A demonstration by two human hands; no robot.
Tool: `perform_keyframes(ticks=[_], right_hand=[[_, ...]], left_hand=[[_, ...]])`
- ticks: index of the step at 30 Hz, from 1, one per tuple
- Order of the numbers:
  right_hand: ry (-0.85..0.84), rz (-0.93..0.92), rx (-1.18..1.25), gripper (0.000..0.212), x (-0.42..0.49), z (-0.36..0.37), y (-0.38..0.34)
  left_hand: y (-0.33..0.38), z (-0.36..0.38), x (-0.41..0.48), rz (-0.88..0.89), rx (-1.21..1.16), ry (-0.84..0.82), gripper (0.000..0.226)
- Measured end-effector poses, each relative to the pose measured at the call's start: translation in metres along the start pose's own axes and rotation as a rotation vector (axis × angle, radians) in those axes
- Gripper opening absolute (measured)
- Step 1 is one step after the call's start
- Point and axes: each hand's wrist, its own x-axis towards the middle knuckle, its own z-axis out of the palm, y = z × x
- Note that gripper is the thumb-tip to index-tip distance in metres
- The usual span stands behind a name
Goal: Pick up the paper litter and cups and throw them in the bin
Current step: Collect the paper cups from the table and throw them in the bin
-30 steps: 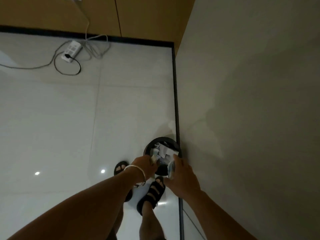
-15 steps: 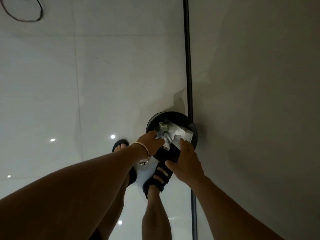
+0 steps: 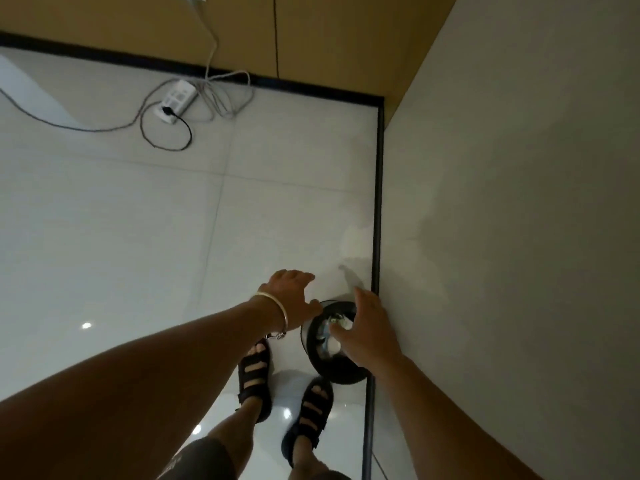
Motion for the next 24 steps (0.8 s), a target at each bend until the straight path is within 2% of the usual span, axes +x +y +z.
perform_keyframes(ticks=[6,9,13,19,24], right_hand=[[0.010,-0.182,-0.143,0.084,-0.047,-0.046,-0.081],[-0.015,-0.297,-0.242,0.084,-0.075,-0.056,-0.113],[-0.051,-0.431,-0.403,0.085,-0.123,-0.058,-0.160],[-0.095,-0.655,-0.640,0.085,-0.200,-0.021,-0.247],[-0.172,-0.865,-0.778,0.084,-0.286,0.047,-0.316]], left_hand=[[-0.022,-0.058,-0.101,-0.169,-0.117,0.145,0.066],[-0.035,-0.067,-0.158,-0.270,-0.247,0.242,0.065],[-0.052,-0.067,-0.242,-0.370,-0.296,0.344,0.065],[-0.099,-0.061,-0.375,-0.520,-0.345,0.565,0.065],[-0.151,-0.019,-0.494,-0.709,-0.444,0.711,0.064]])
